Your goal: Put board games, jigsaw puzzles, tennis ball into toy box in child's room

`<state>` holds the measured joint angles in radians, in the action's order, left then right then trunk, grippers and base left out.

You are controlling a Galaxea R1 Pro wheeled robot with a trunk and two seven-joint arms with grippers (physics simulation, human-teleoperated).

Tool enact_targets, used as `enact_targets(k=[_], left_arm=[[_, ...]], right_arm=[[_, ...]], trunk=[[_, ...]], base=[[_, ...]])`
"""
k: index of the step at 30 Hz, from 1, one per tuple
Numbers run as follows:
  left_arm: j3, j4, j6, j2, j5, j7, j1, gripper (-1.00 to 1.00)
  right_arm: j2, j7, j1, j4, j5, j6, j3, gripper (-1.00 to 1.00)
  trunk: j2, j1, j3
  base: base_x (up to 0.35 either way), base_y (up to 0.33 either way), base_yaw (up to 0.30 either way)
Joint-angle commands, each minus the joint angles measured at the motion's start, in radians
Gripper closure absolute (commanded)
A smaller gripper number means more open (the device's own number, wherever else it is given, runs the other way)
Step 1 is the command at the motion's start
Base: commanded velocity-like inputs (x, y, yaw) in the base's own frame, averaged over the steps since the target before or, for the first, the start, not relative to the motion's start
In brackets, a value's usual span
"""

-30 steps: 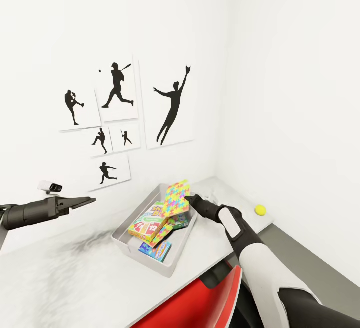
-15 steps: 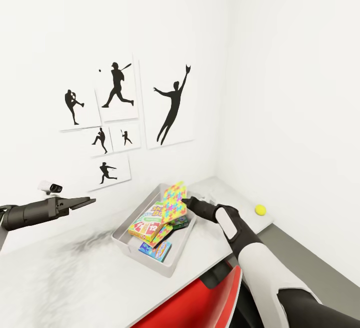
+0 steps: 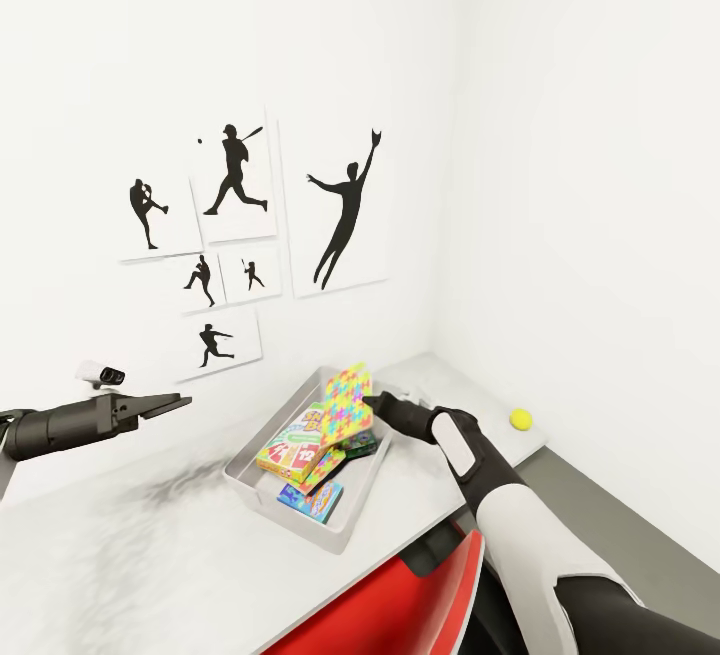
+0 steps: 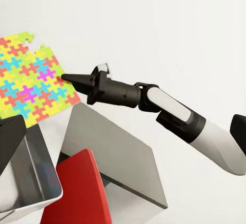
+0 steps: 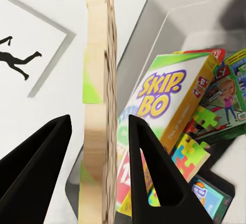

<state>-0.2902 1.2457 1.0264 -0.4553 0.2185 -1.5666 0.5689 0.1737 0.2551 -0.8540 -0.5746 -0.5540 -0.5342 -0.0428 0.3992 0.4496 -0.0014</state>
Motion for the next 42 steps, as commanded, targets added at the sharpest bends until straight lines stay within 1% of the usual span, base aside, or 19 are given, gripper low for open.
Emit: enact_targets(k=[1,10,20,22,26,28,39,41,42], left_arm=[[0.000,0.000,0.011,0.000,-0.001,-0.004,0.000,-1.00],[-0.001,0.000,0.011,-0.001,-0.001,-0.004,0.000,-1.00],[-0.001,0.000,0.011,-0.001,-0.001,-0.004,0.000,-1.00],[-0.001,0.000,0.011,-0.002,-0.001,-0.004,0.000,-1.00],[0.000,0.000,0.011,-0.001,-0.001,-0.004,0.000,-1.00],[0.000,0.000,0.011,-0.001,-0.001,-0.004,0.000,-1.00],[0.000,0.000,0.011,0.000,-0.001,-0.004,0.000,-1.00],[0.000,0.000,0.011,0.000,-0.001,-0.004,0.000,-1.00],[0.000,0.000,0.011,0.000,-0.001,-0.004,0.000,-1.00]], right_arm=[[0.001,0.001,0.000,-0.001,-0.003,-0.012,-0.005,1.00],[0.001,-0.001,0.000,-0.004,-0.004,-0.049,-0.008,1.00],[0.001,0.002,0.000,-0.007,-0.007,-0.063,-0.010,1.00],[0.001,0.012,0.000,-0.007,-0.007,-0.064,-0.010,1.00],[0.001,0.063,0.000,-0.007,-0.006,-0.063,-0.009,1.00],[0.001,0.073,0.000,-0.007,-0.006,-0.062,-0.009,1.00],[0.001,0.073,-0.004,-0.005,-0.004,-0.054,-0.010,1.00],[-0.004,0.072,-0.004,-0.005,-0.005,-0.053,-0.010,1.00],[-0.013,0.074,-0.004,-0.005,-0.006,-0.053,-0.011,1.00]], trunk=[[0.001,0.000,0.000],[0.001,0.000,0.000],[0.001,0.000,0.000],[0.001,0.000,0.000],[0.001,0.000,0.000],[0.001,0.000,0.000],[0.001,0.000,0.000],[0.001,0.000,0.000],[0.001,0.000,0.000]], base=[[0.000,0.000,0.000],[0.000,0.000,0.000],[0.000,0.000,0.000],[0.000,0.000,0.000],[0.000,0.000,0.000],[0.000,0.000,0.000],[0.000,0.000,0.000],[0.000,0.000,0.000],[0.000,0.000,0.000]])
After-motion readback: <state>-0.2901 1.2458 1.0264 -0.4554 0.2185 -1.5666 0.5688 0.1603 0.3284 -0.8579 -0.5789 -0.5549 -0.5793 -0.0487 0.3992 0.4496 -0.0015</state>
